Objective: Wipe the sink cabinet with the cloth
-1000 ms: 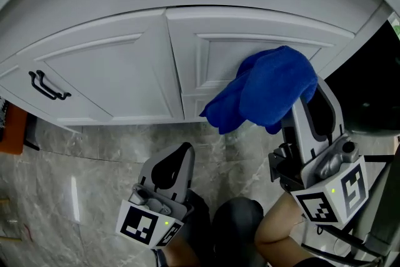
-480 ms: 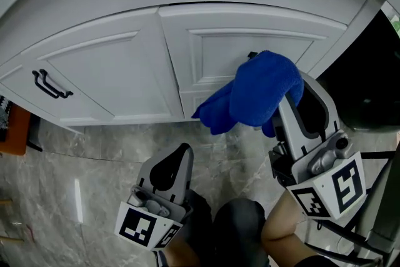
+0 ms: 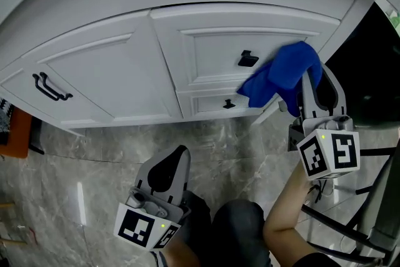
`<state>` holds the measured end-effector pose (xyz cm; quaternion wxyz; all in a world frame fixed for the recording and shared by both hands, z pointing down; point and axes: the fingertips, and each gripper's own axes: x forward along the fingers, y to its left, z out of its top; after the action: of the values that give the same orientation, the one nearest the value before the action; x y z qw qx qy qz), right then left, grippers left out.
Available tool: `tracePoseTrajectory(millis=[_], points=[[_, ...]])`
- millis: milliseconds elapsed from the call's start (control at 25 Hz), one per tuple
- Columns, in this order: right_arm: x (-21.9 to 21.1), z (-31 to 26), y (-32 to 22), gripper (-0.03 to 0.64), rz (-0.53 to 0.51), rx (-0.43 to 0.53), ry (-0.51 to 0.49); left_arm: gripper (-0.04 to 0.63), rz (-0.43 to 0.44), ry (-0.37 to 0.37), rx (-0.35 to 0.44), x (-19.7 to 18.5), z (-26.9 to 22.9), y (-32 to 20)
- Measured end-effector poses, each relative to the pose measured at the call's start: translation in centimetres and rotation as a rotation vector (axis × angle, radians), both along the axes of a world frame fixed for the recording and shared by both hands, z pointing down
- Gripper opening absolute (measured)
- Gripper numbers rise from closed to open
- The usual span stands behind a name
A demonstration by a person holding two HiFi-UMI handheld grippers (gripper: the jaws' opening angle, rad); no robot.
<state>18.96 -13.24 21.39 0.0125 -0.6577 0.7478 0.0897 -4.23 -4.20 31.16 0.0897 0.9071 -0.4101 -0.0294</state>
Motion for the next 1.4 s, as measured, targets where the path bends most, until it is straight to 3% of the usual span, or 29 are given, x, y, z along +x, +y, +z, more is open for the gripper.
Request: tracePoseTrajectory(millis=[240,440,640,840,1000,1400], points=[[2.9,1.1,0.3,0.114,0.078,-0.007,-0.027,0.005,-0.001,0.002,-0.004,0.3,0.1,-0.1],[1.5,0.8,1.3,0.114,0.061,0.020,-0.014,0.005,-0.006,0.007,-0.005,0.0,0.3,-0.5],[-3.6,0.7,4.2,0.114,-0.070,0.050,-0.038,0.005,-0.019,0.008,0.003,-0.3,0.2,-0.9],[-10.7,2.6,4.2,0.114,-0.243,-0.018,-0.069,0.005,-0.028,0.005,-0.005,-0.3,0.8,-1.8],[-15.3,2.1,3.3,0.114,-0.406,-0.018,-0.077,0.005,-0.047,0.006,-0.007,-0.8,0.6,-1.9],[-20.6,2.7,0.1,0.114,-0.529,-0.141,-0.087,0.005,-0.080,-0.018,-0.009,-1.3,0.6,-1.8]])
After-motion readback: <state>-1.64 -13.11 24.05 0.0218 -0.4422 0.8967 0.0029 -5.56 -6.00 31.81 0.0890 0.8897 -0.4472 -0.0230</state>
